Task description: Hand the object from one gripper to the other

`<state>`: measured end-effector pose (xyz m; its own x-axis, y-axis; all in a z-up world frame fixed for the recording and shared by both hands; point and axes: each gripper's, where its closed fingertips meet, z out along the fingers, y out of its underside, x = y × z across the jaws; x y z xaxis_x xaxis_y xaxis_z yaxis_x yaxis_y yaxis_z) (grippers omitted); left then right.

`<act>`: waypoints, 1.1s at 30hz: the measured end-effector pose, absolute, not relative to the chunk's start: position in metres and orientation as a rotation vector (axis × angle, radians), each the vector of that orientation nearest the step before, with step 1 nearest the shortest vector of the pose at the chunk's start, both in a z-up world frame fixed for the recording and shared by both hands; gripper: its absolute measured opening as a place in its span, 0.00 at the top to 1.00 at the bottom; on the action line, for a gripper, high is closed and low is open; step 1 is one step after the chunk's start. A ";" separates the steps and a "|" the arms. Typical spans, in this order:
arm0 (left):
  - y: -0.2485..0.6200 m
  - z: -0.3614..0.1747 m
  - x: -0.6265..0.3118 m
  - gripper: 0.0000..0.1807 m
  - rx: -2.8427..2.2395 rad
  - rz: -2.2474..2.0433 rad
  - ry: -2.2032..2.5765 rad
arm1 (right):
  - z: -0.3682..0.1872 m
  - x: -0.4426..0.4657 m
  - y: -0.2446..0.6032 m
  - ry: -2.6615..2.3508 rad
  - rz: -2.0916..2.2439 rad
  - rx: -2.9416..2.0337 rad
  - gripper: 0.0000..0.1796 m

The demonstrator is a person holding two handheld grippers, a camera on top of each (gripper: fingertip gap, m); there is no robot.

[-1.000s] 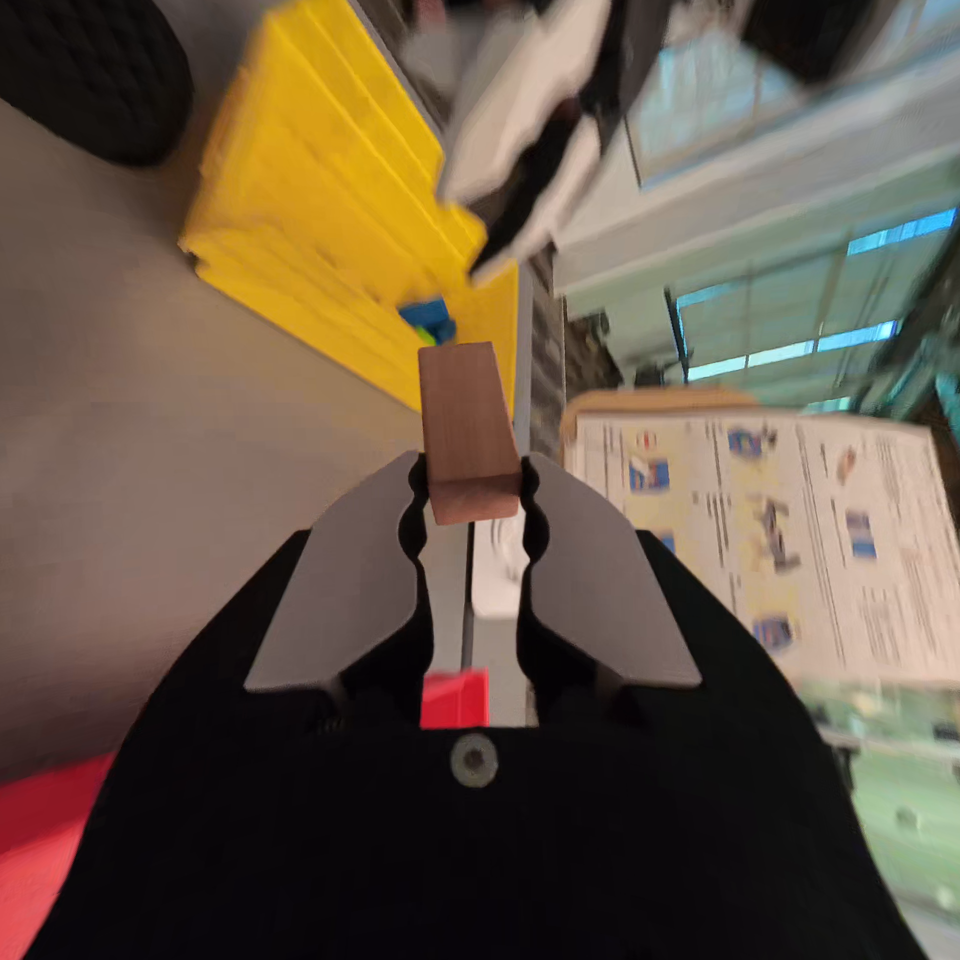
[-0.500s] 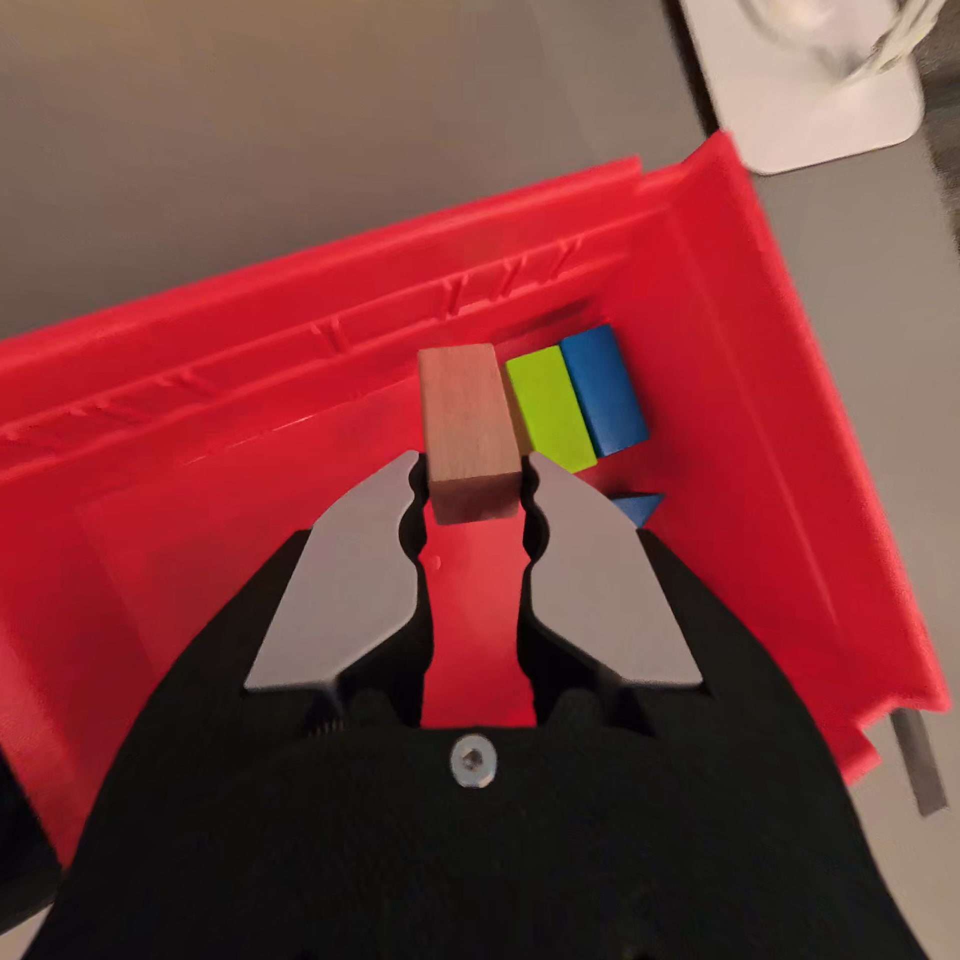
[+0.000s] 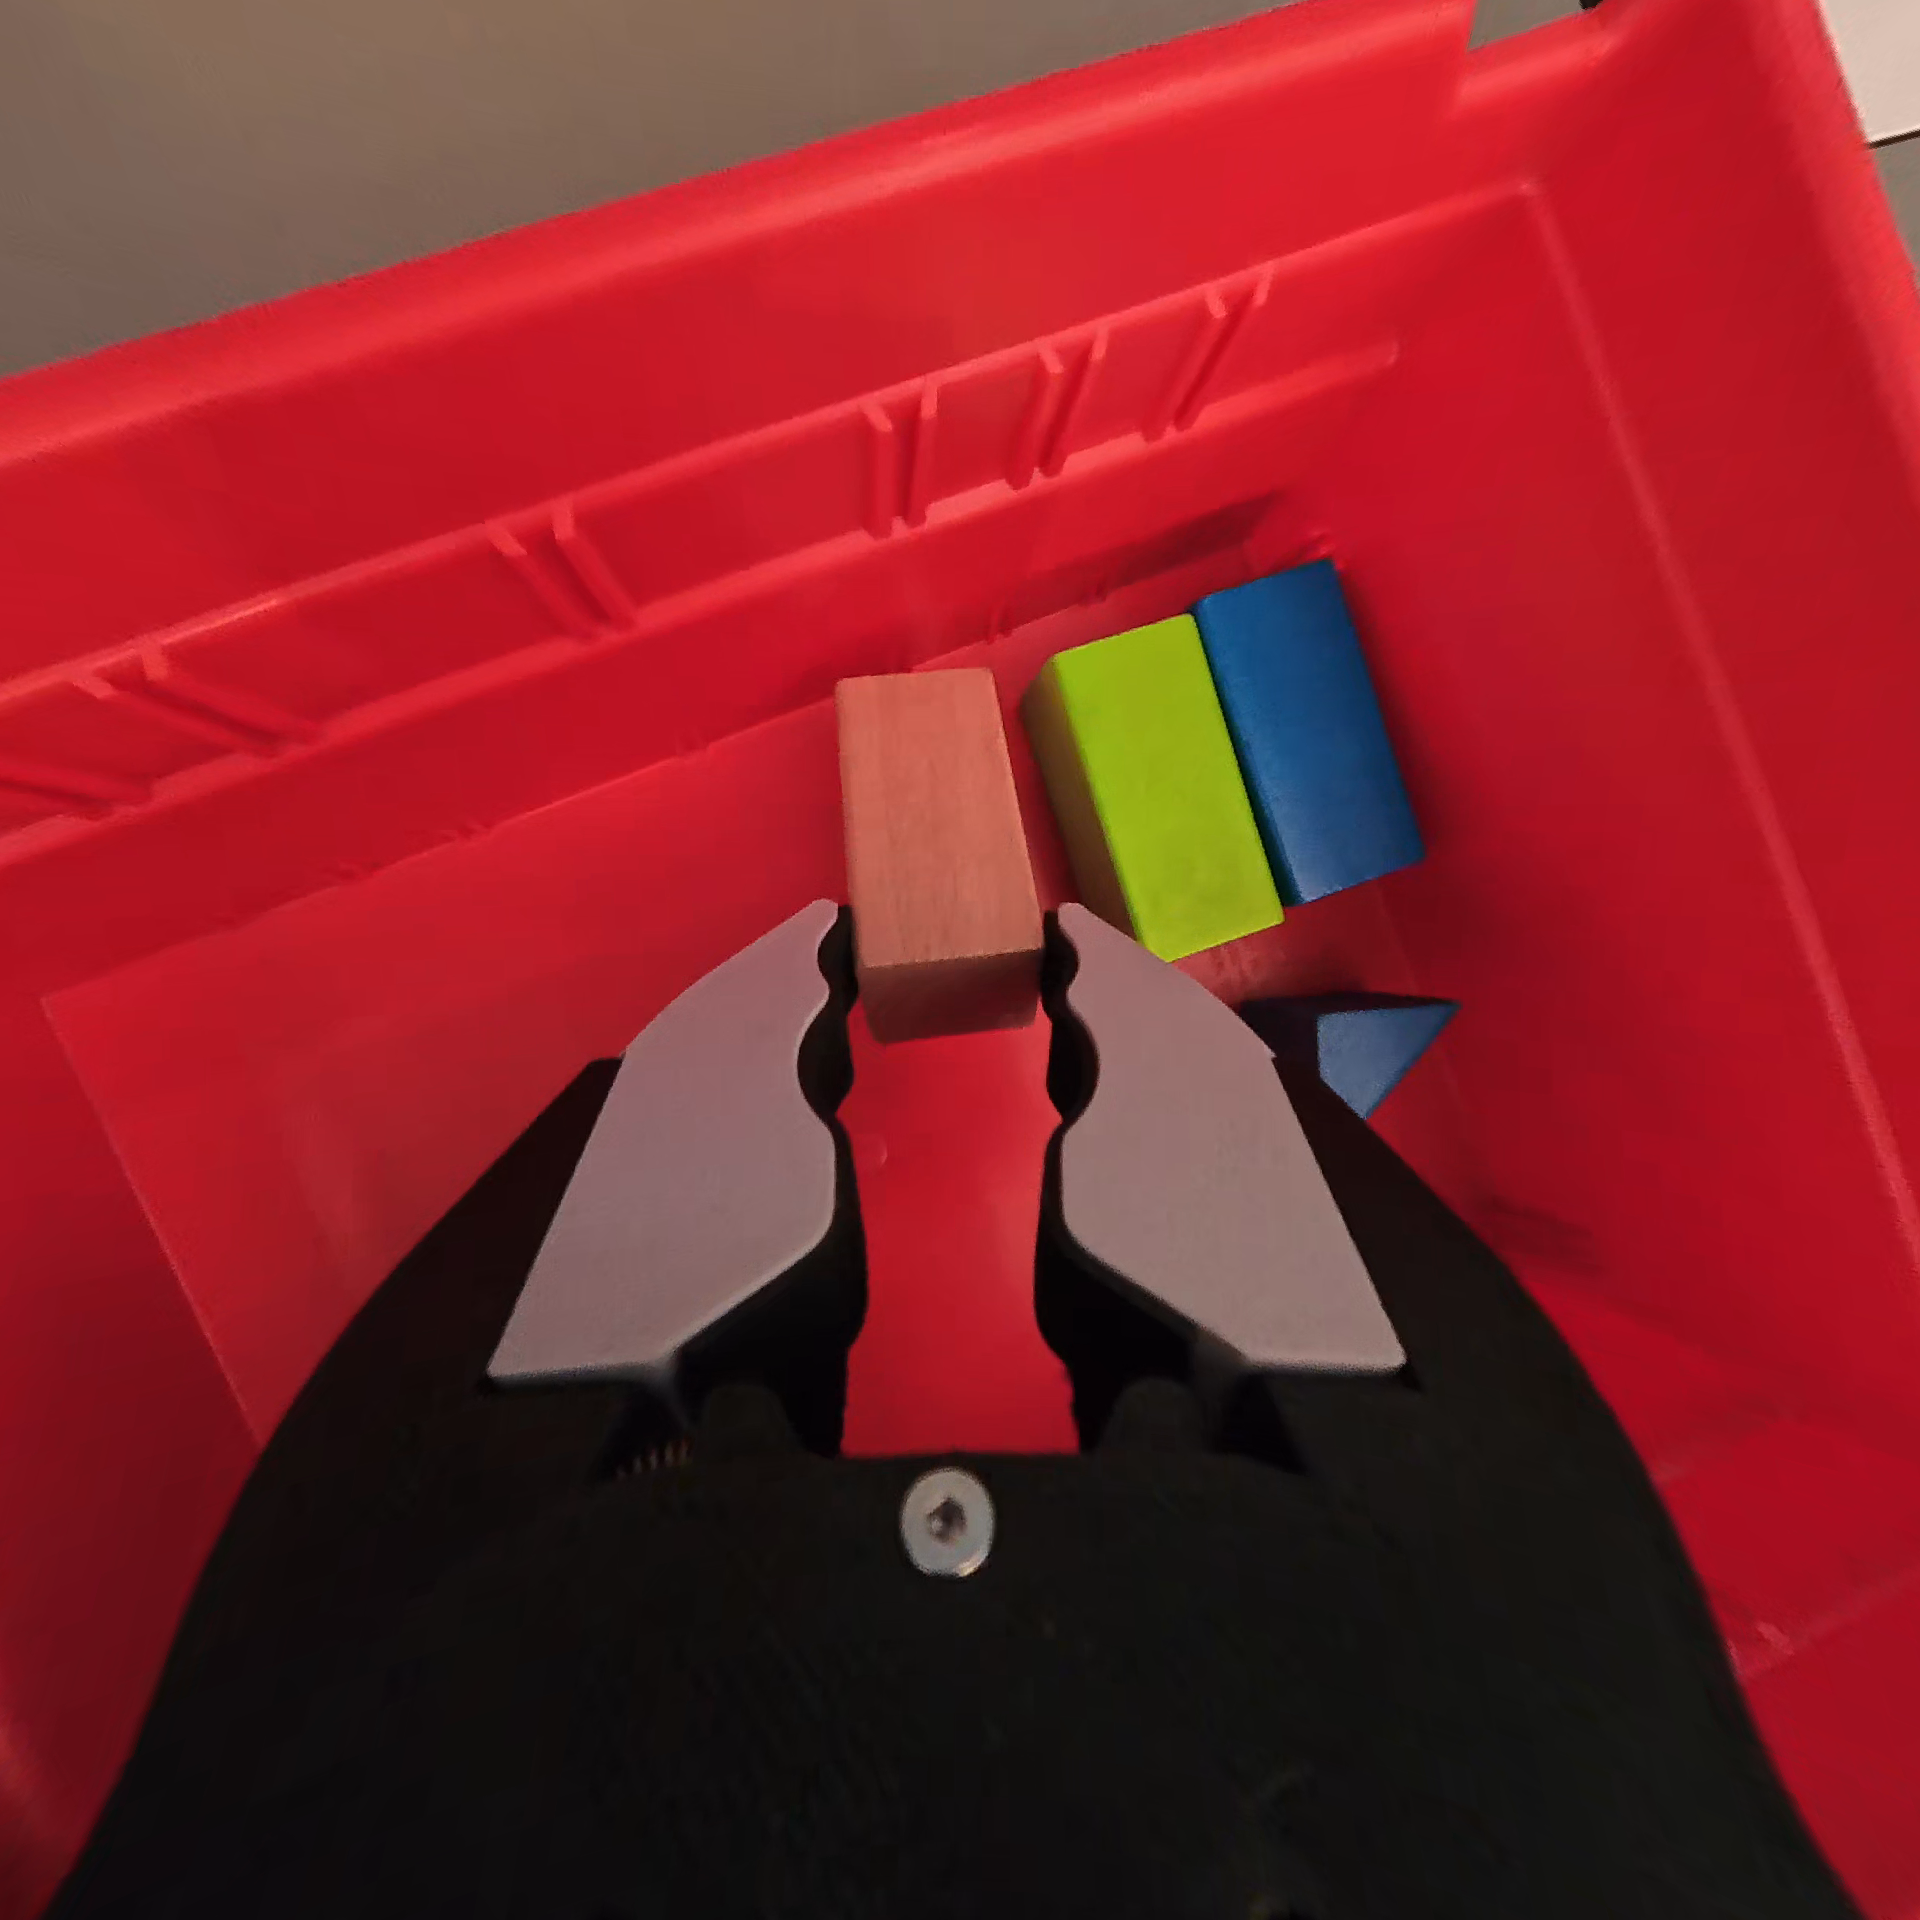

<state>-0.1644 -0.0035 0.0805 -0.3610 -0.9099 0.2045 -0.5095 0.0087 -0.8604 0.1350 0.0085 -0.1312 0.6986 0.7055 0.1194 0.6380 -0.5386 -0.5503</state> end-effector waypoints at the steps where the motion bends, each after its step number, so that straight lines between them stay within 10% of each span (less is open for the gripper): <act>1: -0.004 0.080 -0.164 0.82 -1.454 -1.305 1.886 | -0.132 0.135 0.008 -1.026 0.152 -2.339 0.81; 33: -0.015 0.064 -0.166 0.84 -1.481 -1.248 1.996 | -0.152 0.164 0.006 -0.951 -0.044 -2.578 0.80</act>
